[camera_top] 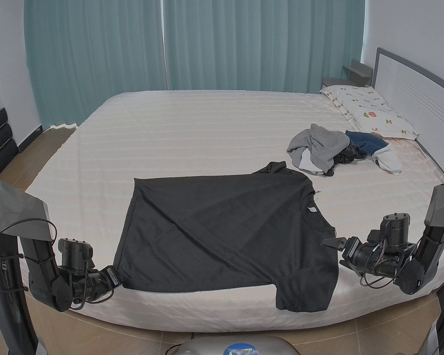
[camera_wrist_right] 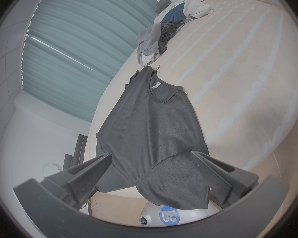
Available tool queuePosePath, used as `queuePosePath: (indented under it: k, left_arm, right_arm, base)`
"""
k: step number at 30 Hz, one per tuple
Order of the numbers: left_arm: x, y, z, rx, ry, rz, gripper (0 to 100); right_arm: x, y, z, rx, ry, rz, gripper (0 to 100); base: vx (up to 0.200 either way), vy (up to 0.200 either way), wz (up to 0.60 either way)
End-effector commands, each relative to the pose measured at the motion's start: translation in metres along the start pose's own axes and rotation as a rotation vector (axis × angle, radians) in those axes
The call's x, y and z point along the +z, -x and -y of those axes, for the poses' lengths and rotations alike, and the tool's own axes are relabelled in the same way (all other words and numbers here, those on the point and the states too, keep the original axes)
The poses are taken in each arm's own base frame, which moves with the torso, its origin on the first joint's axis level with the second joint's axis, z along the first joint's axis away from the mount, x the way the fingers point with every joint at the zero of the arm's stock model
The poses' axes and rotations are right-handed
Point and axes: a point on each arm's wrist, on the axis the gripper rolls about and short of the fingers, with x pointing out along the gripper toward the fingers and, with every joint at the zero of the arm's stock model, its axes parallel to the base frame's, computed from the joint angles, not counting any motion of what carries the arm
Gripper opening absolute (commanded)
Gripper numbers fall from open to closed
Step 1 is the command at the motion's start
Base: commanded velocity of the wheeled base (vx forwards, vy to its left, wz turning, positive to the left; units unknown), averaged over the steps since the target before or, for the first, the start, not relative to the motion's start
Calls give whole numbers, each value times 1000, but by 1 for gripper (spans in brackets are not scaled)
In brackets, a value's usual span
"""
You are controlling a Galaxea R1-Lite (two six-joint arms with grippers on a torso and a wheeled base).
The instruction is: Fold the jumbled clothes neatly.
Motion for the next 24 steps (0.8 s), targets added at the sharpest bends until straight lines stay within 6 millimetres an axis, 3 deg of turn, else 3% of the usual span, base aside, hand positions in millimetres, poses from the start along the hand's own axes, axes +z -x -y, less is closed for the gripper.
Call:
queuePosePath:
  k: [1, 24]
  left_arm:
    - [-1, 1, -3, 9, 7, 0, 0]
    - [-12, 19, -14, 120, -88, 4, 0]
  right_arm:
    - [-1, -1, 1, -2, -1, -3, 100]
    - [-2, 0, 2, -8, -1, -8, 100]
  base:
    - [0, 0, 0]
    - [0, 0, 0]
